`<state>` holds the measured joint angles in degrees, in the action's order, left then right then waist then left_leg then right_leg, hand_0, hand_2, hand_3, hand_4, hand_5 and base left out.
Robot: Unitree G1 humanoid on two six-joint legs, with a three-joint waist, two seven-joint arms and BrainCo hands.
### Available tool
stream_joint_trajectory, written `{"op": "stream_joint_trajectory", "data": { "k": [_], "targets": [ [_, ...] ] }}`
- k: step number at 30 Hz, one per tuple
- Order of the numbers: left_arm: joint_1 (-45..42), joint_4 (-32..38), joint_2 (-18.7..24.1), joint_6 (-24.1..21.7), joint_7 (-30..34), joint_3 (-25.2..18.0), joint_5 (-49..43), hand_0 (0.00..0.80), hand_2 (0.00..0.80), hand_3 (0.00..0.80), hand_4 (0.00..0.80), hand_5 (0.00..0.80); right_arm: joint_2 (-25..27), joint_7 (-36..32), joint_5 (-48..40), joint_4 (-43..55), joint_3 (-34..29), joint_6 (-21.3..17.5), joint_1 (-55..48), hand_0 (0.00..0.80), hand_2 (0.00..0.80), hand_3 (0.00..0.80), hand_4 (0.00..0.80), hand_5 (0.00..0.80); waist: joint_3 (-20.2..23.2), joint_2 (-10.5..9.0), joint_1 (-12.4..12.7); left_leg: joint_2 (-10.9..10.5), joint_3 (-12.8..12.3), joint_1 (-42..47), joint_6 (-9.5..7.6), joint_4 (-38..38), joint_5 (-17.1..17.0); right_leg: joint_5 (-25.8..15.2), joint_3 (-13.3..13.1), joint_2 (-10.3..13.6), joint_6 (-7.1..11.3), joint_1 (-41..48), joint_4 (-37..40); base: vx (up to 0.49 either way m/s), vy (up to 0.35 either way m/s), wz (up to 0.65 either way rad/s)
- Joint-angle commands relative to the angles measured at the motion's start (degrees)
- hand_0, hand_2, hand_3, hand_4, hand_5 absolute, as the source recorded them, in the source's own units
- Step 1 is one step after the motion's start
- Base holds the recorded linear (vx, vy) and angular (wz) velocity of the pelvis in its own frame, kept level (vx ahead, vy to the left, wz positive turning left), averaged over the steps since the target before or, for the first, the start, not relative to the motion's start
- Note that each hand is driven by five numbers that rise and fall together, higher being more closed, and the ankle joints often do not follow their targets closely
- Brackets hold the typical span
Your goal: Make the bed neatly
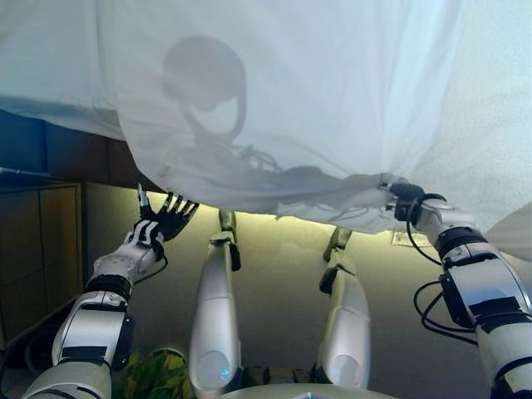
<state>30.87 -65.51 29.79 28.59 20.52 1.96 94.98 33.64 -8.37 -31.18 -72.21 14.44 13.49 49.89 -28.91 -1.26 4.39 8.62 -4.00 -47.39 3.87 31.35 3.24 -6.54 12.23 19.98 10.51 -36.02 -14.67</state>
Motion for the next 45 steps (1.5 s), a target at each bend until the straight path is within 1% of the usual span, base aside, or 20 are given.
{"op": "stream_joint_trajectory", "data": {
  "k": [1, 6, 11, 13, 16, 19, 21, 22, 25, 28, 31, 33, 37, 38, 40, 45],
  "targets": [
    [-4.52, -4.63, -0.91, 2.68, 1.2, -3.04, -4.48, 0.0, 0.0, 0.0, 0.0, 0.0, 7.07, 1.83, -0.82, -3.18, 0.82, -0.64, -5.01, 0.8, 0.8, 0.8, 0.8, 0.8, -0.88, 1.66, 2.5, -0.56, 2.87, 5.4, 0.2, -6.54, -0.7, 0.38, -0.82, 1.68, 0.29, -3.3, -7.82, 0.031, -0.085, 0.04],
    [-7.58, -6.05, -0.54, 4.13, 3.58, -4.44, -7.11, 0.0, 0.0, 0.0, 0.0, 0.0, 6.91, 1.99, -0.91, -3.9, 0.5, -1.54, -5.46, 0.8, 0.8, 0.8, 0.8, 0.8, -0.88, 1.81, 3.48, -0.25, 3.28, 6.37, 0.33, -6.5, -0.64, 0.99, -0.16, 2.08, 0.34, -2.18, -8.38, 0.022, -0.051, 0.11],
    [-9.36, -5.24, -0.65, 4.51, 3.9, -4.89, -7.34, 0.0, 0.0, 0.0, 0.0, 0.0, 7.15, 3.21, 0.45, -4.58, 0.32, -2.0, -6.18, 0.8, 0.8, 0.8, 0.8, 0.8, -0.88, 2.59, 3.98, -0.31, 3.45, 6.94, 0.25, -6.19, -0.42, 1.47, -0.12, 2.73, 0.28, -1.89, -9.39, 0.008, -0.005, 0.05],
    [-9.99, -4.84, -0.63, 4.23, 5.16, -4.92, -7.53, 0.0, 0.0, 0.0, 0.0, 0.0, 7.47, 3.38, 0.83, -4.71, 0.33, -1.74, -6.31, 0.8, 0.8, 0.8, 0.8, 0.8, -0.88, 2.87, 4.11, -0.34, 3.41, 7.34, 0.27, -6.25, -0.37, 1.58, -0.09, 2.94, 0.29, -1.56, -9.48, 0.014, -0.003, 0.06],
    [-11.15, -2.11, -0.48, 2.53, 11.3, -4.92, -5.81, 0.0, 0.0, 0.0, 0.0, 0.0, 7.95, 3.37, 2.41, -4.73, 0.45, -1.29, -7.1, 0.8, 0.8, 0.8, 0.8, 0.8, -0.88, 3.26, 4.27, -0.27, 3.21, 8.18, 0.39, -6.4, -0.39, 1.69, -0.1, 3.21, 0.31, -0.8, -9.49, 0.023, 0.004, 0.05],
    [-11.61, 4.94, 0.06, -0.98, 19.6, -3.36, 0.64, 0.0, 0.0, 0.0, 0.0, 0.0, 8.45, 3.42, 2.93, -4.07, 0.57, -1.23, -8.32, 0.8, 0.8, 0.8, 0.8, 0.8, -0.88, 3.6, 4.32, -0.32, 3.12, 8.83, 0.5, -6.57, -0.37, 1.77, -0.15, 3.33, 0.22, -0.07, -9.31, 0.015, 0.017, 0.06],
    [-12.5, 9.26, -0.2, -3.58, 26.59, -1.86, 1.06, 0.0, 0.0, 0.0, 0.0, 0.0, 8.31, 3.65, 3.58, -3.61, 0.12, -1.2, -9.33, 0.8, 0.8, 0.8, 0.8, 0.8, -0.88, 3.85, 4.43, -0.48, 3.15, 9.26, 0.52, -6.76, -0.33, 1.78, -0.14, 3.27, 0.13, 0.47, -9.03, 0.012, 0.023, 0.04],
    [-12.68, 11.48, -0.61, -4.98, 32.61, -0.9, 0.21, 0.0, 0.0, 0.0, 0.0, 0.0, 8.29, 3.48, 3.73, -3.71, -0.1, -1.46, -9.66, 0.8, 0.8, 0.8, 0.8, 0.8, -0.88, 4.0, 4.49, -0.55, 3.12, 9.55, 0.46, -6.93, -0.29, 1.77, -0.14, 3.28, 0.07, 0.76, -8.9, 0.0, 0.0, 0.0],
    [-12.74, 16.72, -1.88, -9.79, 46.61, 1.68, -1.4, 0.0, 0.0, 0.0, 0.0, 0.0, 8.2, 3.44, 4.1, -3.78, -0.21, -1.61, -9.32, 0.8, 0.8, 0.8, 0.8, 0.8, -0.88, 4.41, 4.59, -0.84, 2.99, 9.65, 0.48, -7.34, -0.3, 1.69, -0.09, 3.21, -0.09, 0.87, -8.63, 0.0, 0.0, 0.0],
    [-11.88, 20.41, -2.68, -11.87, 54.44, 4.32, -3.9, 0.0, 0.0, 0.0, 0.0, 0.0, 8.14, 3.17, 4.06, -3.71, 0.52, -1.27, -8.32, 0.8, 0.8, 0.8, 0.8, 0.8, -0.88, 4.65, 4.51, -0.84, 2.84, 9.59, 0.45, -7.56, -0.41, 1.62, -0.35, 2.98, -0.28, 0.61, -8.71, -0.001, 0.012, 0.0],
    [-9.38, 23.64, -3.01, -12.89, 57.53, 6.91, -6.9, 0.0, 0.0, 0.0, 0.0, 0.0, 7.59, 2.94, 5.04, -3.64, 2.04, -0.38, -6.4, 0.8, 0.8, 0.8, 0.8, 0.8, -0.88, 4.69, 4.08, -0.7, 2.44, 9.73, 0.43, -7.99, -0.53, 1.58, -0.89, 2.54, -0.36, 0.17, -8.77, -0.004, 0.05, 0.0],
    [-8.34, 24.04, -3.14, -13.2, 58.34, 8.18, -7.96, 0.0, 0.0, 0.0, 0.0, 0.0, 7.4, 3.19, 5.04, -3.74, 2.79, -0.14, -5.74, 0.8, 0.8, 0.8, 0.8, 0.8, -0.88, 4.66, 3.89, -0.62, 2.26, 9.68, 0.35, -8.08, -0.63, 1.54, -1.08, 2.4, -0.41, -0.05, -8.84, -0.002, 0.037, -0.02],
    [-4.55, 23.49, -2.97, -13.99, 56.2, 10.65, -7.01, 0.0, 0.0, 0.0, 0.0, 0.0, 7.11, 6.29, 5.19, -4.86, 4.24, 0.69, -3.77, 0.8, 0.8, 0.8, 0.8, 0.8, -0.88, 4.47, 3.08, -0.23, 1.82, 9.13, 0.16, -8.01, -0.8, 1.41, -1.9, 1.97, -0.5, -1.03, -9.22, -0.001, 0.031, -0.06],
    [-3.48, 23.15, -2.96, -13.75, 55.46, 10.54, -7.01, 0.0, 0.0, 0.0, 0.0, 0.0, 7.0, 7.51, 5.11, -5.1, 3.86, 0.91, -3.29, 0.0, 0.0, 0.0, 0.0, 0.0, -0.88, 4.33, 2.78, -0.03, 1.62, 8.83, 0.27, -7.51, -0.66, 1.54, -2.07, 1.82, -0.39, -1.32, -9.43, 0.003, 0.019, -0.08],
    [-1.29, 22.89, -2.88, -13.71, 53.97, 11.23, -6.37, 0.0, 0.0, 0.0, 0.0, 0.0, 6.54, 9.65, 5.63, -5.23, 3.18, -0.38, -2.83, 0.0, 0.0, 0.0, 0.0, 0.0, -0.88, 4.12, 2.3, 0.12, 1.64, 8.45, 0.19, -7.05, -0.5, 1.46, -2.53, 1.56, -0.53, -1.91, -10.03, 0.005, 0.011, -0.03],
    [2.54, 21.74, -1.65, -13.81, 54.0, 11.9, -4.66, 0.0, 0.0, 0.0, 0.0, 0.0, 6.84, 10.12, 5.94, -5.21, 3.76, 0.48, -1.92, 0.0, 0.0, 0.0, 0.0, 0.0, -0.88, 3.3, 1.31, 0.66, 1.73, 6.3, -0.03, -5.76, -0.14, 1.47, -3.36, 0.78, -0.59, -4.24, -11.15, -0.011, 0.011, -0.08]
  ]
}}
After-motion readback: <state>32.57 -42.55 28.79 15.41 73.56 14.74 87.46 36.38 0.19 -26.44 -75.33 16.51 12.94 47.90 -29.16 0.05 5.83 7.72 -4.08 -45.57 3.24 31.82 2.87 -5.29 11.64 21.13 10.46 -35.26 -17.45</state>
